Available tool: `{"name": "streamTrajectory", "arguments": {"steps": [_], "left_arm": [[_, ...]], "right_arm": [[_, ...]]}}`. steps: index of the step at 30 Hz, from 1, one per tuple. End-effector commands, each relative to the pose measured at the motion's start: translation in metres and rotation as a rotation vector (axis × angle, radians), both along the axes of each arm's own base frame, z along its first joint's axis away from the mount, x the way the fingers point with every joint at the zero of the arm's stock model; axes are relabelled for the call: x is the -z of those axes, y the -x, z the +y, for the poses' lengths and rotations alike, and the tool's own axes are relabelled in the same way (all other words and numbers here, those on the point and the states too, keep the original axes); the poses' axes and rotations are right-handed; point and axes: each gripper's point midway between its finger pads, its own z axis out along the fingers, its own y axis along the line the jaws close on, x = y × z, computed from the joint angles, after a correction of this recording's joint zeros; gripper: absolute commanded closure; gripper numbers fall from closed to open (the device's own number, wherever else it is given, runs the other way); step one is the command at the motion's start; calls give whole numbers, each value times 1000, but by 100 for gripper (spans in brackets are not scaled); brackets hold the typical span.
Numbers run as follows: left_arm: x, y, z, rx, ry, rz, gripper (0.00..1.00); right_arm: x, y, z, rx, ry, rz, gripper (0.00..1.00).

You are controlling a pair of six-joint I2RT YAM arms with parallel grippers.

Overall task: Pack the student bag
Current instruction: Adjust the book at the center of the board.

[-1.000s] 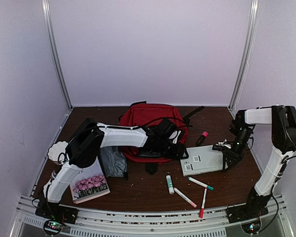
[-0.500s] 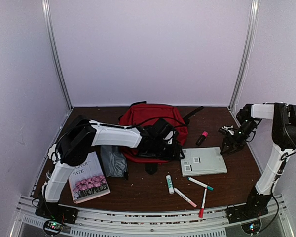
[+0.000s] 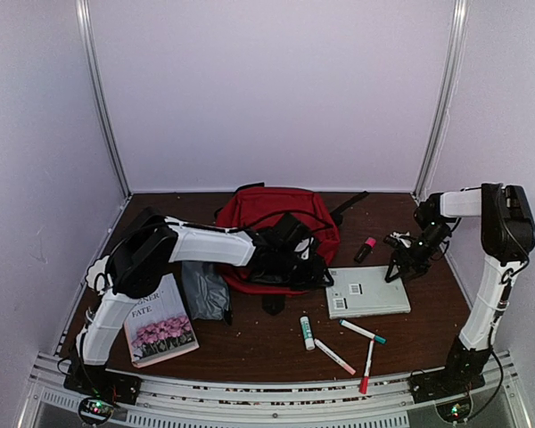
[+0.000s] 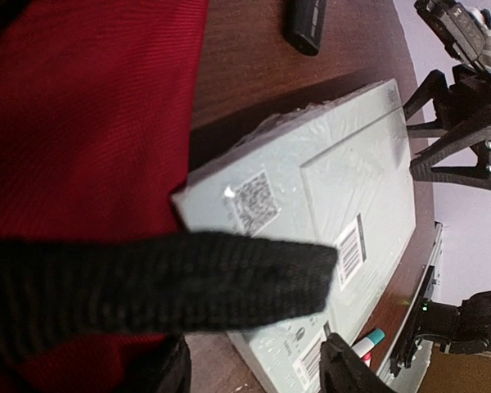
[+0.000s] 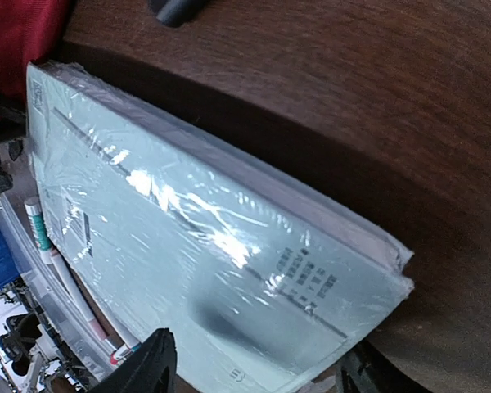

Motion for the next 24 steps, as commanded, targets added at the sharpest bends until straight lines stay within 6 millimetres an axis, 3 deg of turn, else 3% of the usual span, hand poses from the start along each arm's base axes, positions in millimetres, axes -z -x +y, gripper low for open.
{"name": "streamTrajectory", "arguments": {"steps": [1,9,13,16,24], "left_arm": [[11,-3,-5,1,10,22,44],[5,-7,-8,-5,68,18,42],[-1,-9,-9,-5,83,-3,42],[-10,-8,-17,22,138,-16,43],[-49,-5,-35,101,313,-84,42]], "right_arm": [[-29,6,40,-96,-188,-34,36],[-99,23,66,-203,-373,-195,42],[-125,31,75,-219,-461,-238,44],[-139,36,82,-233,-519,-246,44],[-153,35,102,-274,-589,-239,45]]}}
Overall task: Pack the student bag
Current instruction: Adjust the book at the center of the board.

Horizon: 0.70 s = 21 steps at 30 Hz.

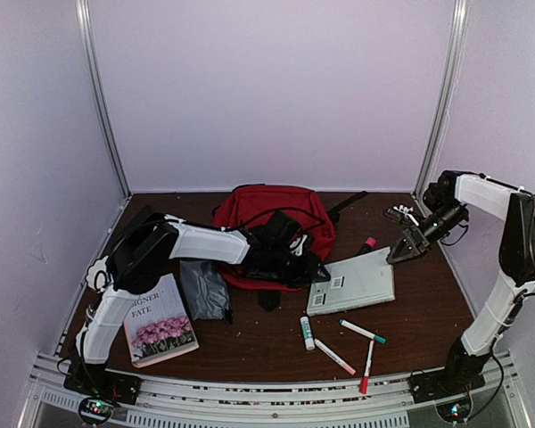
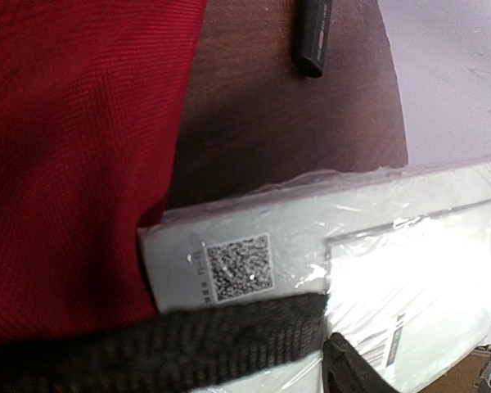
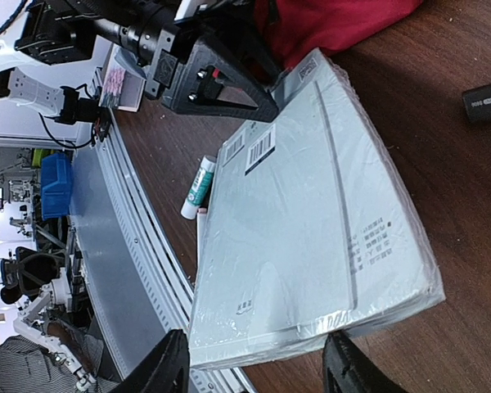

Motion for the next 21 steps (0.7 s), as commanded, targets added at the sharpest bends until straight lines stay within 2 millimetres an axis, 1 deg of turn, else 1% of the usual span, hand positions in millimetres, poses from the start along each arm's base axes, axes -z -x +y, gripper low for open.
{"name": "streamTrajectory", "arguments": {"steps": [1,3,4,5,6,9,11,13,14,15,19,21], "left_arm": [[-53,5,-37,87,246,-160,42],[-55,4,-35,89,249,-171,41],[-54,4,-34,90,243,-169,35],[-54,4,-33,92,237,-169,18],[-54,4,-32,94,234,-171,4],[-61,5,-28,104,228,-188,2],[-69,6,-24,109,224,-214,2],[-80,3,-16,93,202,-259,2],[-86,2,-10,81,182,-293,2],[-97,1,-4,77,170,-340,2],[-118,0,21,55,99,-506,2],[-125,5,29,56,69,-622,2]], "right_arm": [[-39,0,50,-78,-257,-29,45],[-54,0,56,-98,-296,-47,45],[-59,0,59,-107,-305,-52,45],[-62,1,63,-117,-311,-54,45],[-65,1,65,-127,-313,-61,45],[-64,-2,70,-142,-311,-69,45],[-64,-4,71,-143,-314,-65,45],[-65,-5,72,-146,-317,-61,45],[-65,-5,72,-145,-317,-53,45],[-66,-4,72,-159,-323,-71,45],[-66,-4,72,-165,-325,-74,45],[-66,-4,73,-166,-328,-74,45]]}}
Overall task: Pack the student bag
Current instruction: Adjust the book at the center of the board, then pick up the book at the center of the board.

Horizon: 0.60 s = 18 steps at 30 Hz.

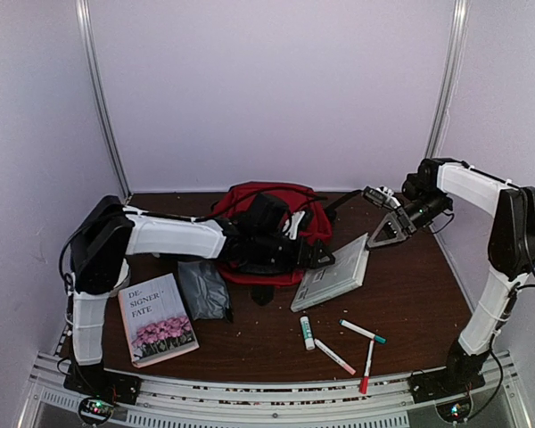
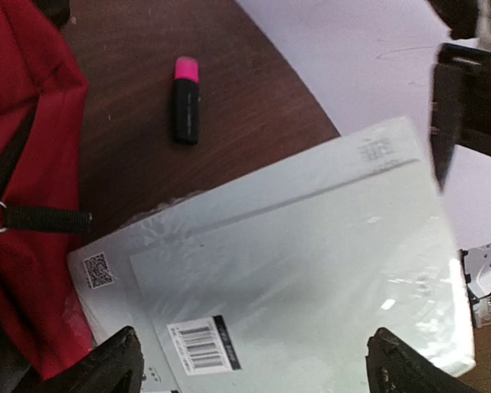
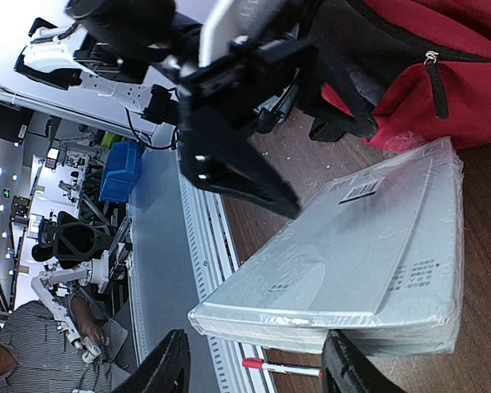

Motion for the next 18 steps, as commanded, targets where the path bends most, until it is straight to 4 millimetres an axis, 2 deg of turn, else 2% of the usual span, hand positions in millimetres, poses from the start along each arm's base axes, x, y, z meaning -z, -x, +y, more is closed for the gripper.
{"name": "streamTrajectory", "arguments": {"steps": [1,5,8,10,13,18], "left_arm": [[-46,2,14,-12,-16,-371,2],[-53,40,13,74,-96,-704,2],[-49,73,15,120,-172,-984,2],[-42,87,12,141,-205,-1084,2],[-32,87,4,112,-272,-1150,2],[-31,67,-5,-6,-320,-1212,6]], "right_arm": [[-11,-5,9,-16,-77,-41,45],[-12,-6,11,-20,-88,-30,45],[-15,-5,12,-33,-103,-19,45],[-15,-5,12,-38,-109,-13,45],[-15,-3,14,-48,-116,0,45],[-14,-1,15,-55,-114,0,45]]}}
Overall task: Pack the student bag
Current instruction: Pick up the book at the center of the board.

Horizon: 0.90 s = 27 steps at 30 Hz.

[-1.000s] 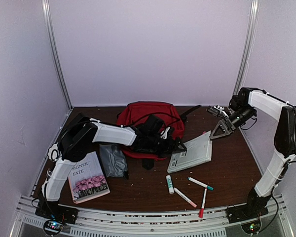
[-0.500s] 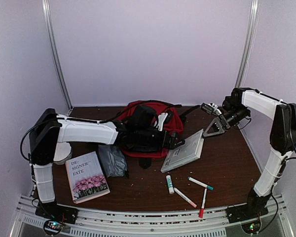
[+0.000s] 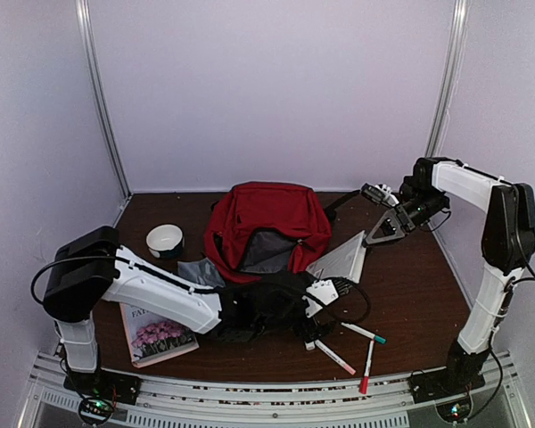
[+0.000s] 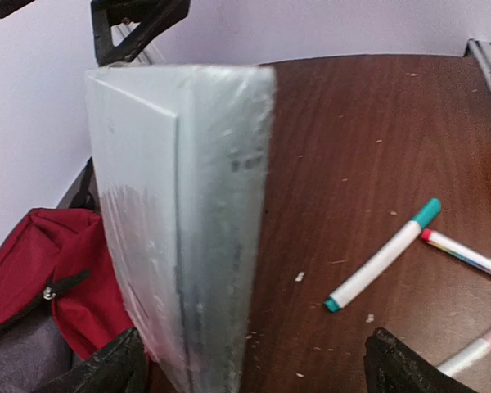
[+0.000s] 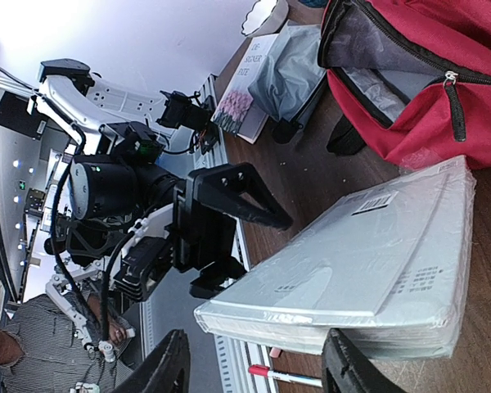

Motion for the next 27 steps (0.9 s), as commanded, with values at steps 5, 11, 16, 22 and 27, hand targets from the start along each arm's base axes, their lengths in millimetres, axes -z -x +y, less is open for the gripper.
{"name": "streamTrajectory", "arguments": {"steps": [5,11,16,22,27], "left_arm": [[-40,-65,-12,-251,82,-293,18],[-65,-43,-30,-105,184,-281,46],[-93,-27,-37,-42,288,-246,77],[-161,-14,-44,27,429,-217,85],[-227,-13,-46,91,497,-115,91]], "right_arm": [[-7,1,8,-18,-48,-14,45],[-10,3,8,-11,-47,-6,45],[-47,13,-4,31,13,-112,43],[-103,21,-29,161,119,-327,33],[-169,26,-50,294,90,-452,28]]}}
